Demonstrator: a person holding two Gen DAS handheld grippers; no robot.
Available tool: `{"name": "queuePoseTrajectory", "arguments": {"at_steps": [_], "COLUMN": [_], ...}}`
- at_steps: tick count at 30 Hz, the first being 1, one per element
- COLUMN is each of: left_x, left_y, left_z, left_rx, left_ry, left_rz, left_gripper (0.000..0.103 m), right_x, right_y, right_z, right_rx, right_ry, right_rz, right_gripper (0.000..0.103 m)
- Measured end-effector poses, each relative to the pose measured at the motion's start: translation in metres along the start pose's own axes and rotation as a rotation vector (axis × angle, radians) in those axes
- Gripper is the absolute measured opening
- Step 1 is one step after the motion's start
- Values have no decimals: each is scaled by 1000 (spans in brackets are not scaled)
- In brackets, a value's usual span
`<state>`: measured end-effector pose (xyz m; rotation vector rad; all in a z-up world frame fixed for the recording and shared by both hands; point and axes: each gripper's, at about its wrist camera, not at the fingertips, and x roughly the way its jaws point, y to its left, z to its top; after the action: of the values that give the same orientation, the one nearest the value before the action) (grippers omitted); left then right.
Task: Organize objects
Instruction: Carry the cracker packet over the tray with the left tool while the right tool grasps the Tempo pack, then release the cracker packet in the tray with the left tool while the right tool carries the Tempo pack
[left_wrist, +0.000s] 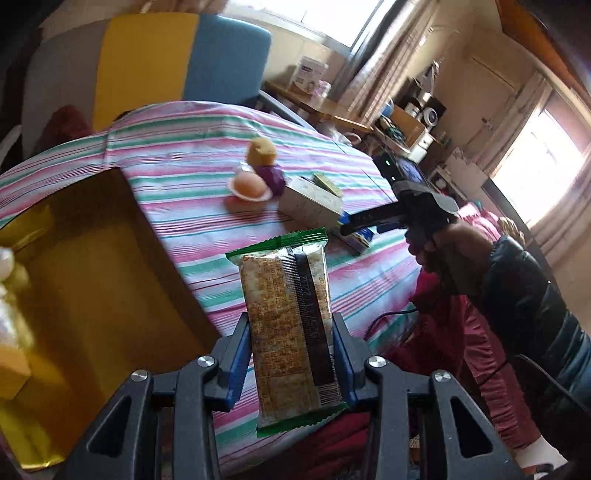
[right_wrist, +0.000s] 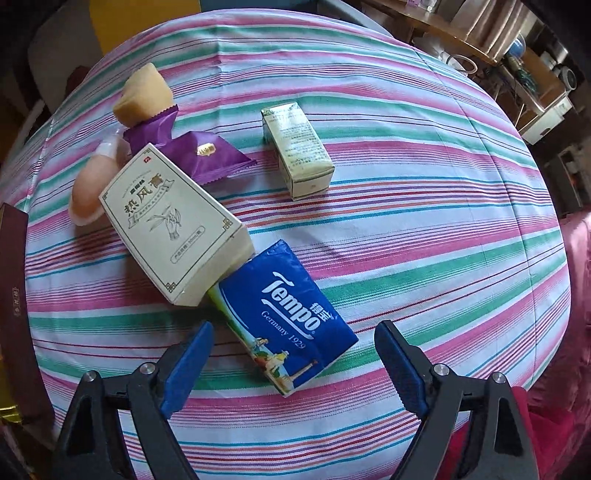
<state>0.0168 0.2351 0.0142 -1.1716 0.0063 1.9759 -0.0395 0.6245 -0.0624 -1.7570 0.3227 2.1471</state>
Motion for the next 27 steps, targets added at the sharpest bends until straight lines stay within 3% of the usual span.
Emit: {"name": "queuePoseTrajectory", "arguments": {"at_steps": [4,7,11,14,19,27], "left_x": [-41,-83,-121,-133,-112,-58], "left_y": [51,96,144,162,168,156], "left_z": [-14,-34,-56,-64,-60,-54], "left_rx": [-110,-211,-304,-335,-292,-48], "left_ry": [-55,-99,-129,-130,-78,89], "left_rz": [81,183,307,350,370,403], "left_gripper": [40,40,40,40,40,40], "right_x": [9,10,10,7,4,0], "right_y": [-1,-8,-15,-16,-17,-20], "right_z": [2,1,-2,-4,-7,-12], "right_rx": [-1,27,54,56,54,47], "right_ry": [38,46,47,38,29,27], "right_rz": [1,34,61,62,55,43], "right_gripper": [68,59,57,56,56,55]}}
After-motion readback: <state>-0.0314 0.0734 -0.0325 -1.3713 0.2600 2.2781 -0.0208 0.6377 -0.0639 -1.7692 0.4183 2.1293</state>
